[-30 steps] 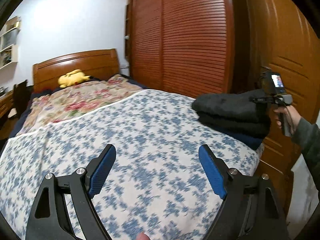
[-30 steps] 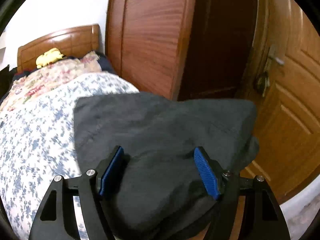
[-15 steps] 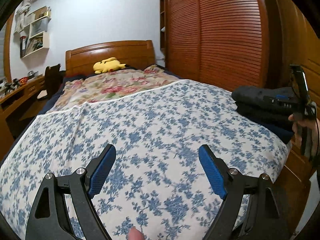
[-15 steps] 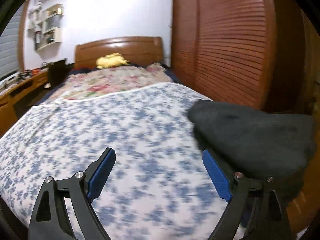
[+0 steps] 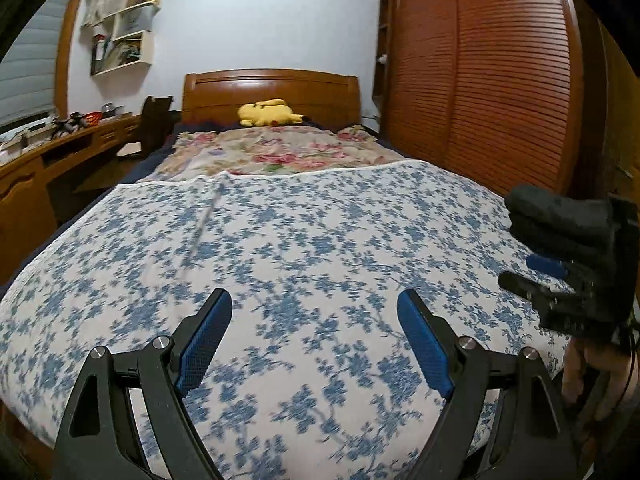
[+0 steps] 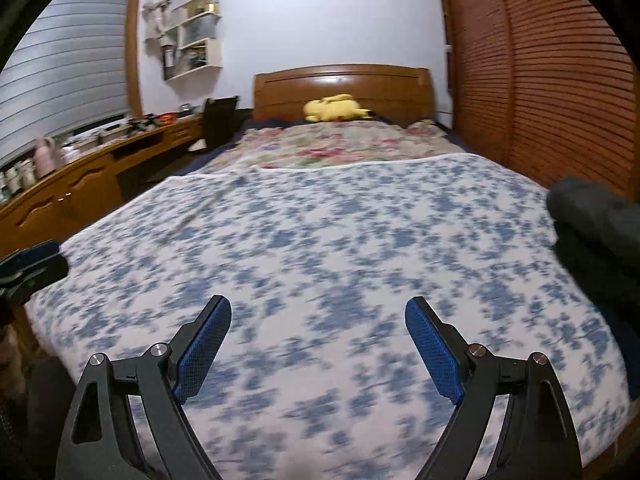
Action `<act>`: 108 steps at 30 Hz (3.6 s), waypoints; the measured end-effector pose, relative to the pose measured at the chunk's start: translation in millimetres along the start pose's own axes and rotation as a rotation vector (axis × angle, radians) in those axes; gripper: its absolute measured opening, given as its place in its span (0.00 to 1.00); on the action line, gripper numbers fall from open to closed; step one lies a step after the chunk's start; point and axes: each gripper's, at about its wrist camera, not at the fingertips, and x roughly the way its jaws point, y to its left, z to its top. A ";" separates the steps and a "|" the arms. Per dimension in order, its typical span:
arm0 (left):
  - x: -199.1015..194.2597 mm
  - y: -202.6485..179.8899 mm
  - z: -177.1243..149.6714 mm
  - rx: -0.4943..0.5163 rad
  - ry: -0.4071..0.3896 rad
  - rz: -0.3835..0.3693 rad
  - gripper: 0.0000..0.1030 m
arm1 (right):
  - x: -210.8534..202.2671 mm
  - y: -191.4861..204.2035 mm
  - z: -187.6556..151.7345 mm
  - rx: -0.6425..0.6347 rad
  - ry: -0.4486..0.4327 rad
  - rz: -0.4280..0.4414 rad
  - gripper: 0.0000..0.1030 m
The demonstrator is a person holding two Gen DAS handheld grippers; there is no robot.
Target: Fold large clothes
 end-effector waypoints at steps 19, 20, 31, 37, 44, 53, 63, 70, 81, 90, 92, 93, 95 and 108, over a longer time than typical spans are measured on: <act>-75.3 17.6 20.7 -0.003 -0.130 0.067 0.83 | -80.9 36.9 -25.5 0.010 -0.181 0.056 0.87; -76.2 16.4 21.1 -0.001 -0.132 0.067 0.83 | -81.8 37.4 -27.8 0.009 -0.188 0.055 0.87; -78.3 8.6 20.7 0.013 -0.144 0.058 0.83 | -68.6 27.8 -39.6 0.038 -0.186 0.059 0.87; -77.6 8.8 20.0 0.015 -0.139 0.054 0.83 | -69.1 27.6 -35.8 0.044 -0.184 0.062 0.87; -75.5 5.2 17.6 0.013 -0.135 0.054 0.83 | -67.1 32.1 -35.9 0.046 -0.183 0.062 0.87; -71.5 4.0 13.9 0.006 -0.126 0.059 0.83 | -63.9 33.1 -35.9 0.045 -0.181 0.061 0.87; -70.1 3.6 11.7 0.003 -0.120 0.056 0.83 | -62.2 33.8 -36.3 0.049 -0.177 0.065 0.87; -68.6 2.8 10.7 0.000 -0.118 0.056 0.83 | -60.3 35.2 -36.0 0.048 -0.173 0.062 0.87; -66.0 2.7 7.4 -0.002 -0.113 0.058 0.83 | -59.3 33.6 -36.9 0.050 -0.169 0.061 0.87; -61.0 5.5 4.7 -0.010 -0.102 0.053 0.83 | -59.4 33.0 -37.1 0.052 -0.167 0.063 0.87; -59.4 6.8 5.7 -0.011 -0.098 0.055 0.83 | -59.7 33.4 -36.9 0.052 -0.166 0.063 0.87; -58.7 6.9 5.3 -0.011 -0.096 0.055 0.83 | -59.6 33.6 -37.2 0.053 -0.165 0.061 0.87; -58.1 7.2 5.2 -0.013 -0.094 0.055 0.83 | -60.0 33.4 -37.0 0.055 -0.166 0.063 0.87; -57.3 7.4 4.9 -0.012 -0.094 0.055 0.83 | -58.1 34.7 -36.9 0.060 -0.163 0.062 0.87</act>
